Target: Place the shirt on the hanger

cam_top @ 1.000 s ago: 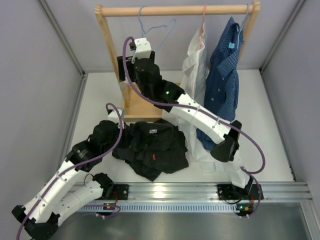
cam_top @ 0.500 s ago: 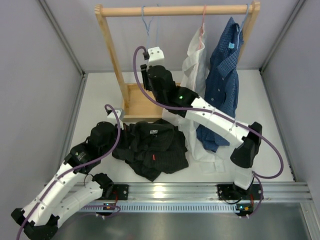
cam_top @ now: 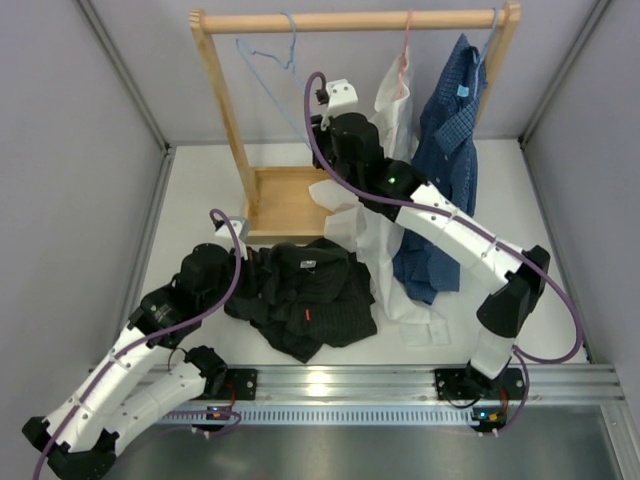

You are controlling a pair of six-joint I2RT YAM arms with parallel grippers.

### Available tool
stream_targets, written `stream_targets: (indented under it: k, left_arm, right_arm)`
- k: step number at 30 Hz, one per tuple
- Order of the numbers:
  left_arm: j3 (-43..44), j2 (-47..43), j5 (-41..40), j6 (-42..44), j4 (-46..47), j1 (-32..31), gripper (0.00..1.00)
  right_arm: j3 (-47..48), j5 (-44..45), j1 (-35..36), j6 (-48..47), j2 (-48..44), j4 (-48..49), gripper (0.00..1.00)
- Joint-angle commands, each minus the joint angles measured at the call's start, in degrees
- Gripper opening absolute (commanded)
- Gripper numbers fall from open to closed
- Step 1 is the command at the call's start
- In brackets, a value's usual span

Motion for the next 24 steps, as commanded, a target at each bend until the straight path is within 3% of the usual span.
stream_targets:
  k: [1, 16, 24]
  left_arm:
    - [-0.4, -0.7, 0.2, 0.7, 3.1, -0.3, 0.00]
    - [-0.5, -0.8, -0.3, 0.5, 3.1, -0.2, 0.00]
    - [-0.6, -0.9, -0.3, 0.5, 3.1, -0.2, 0.00]
  right_arm:
    - [0.5, -6.5, -2.5, 0.3, -1.9, 0.0, 0.24]
    - [2.0, -5.7, -3.7, -3.0, -1.5, -0.8, 0.14]
    - [2.4, -5.2, -3.7, -5.2, -1.4, -0.8, 0.01]
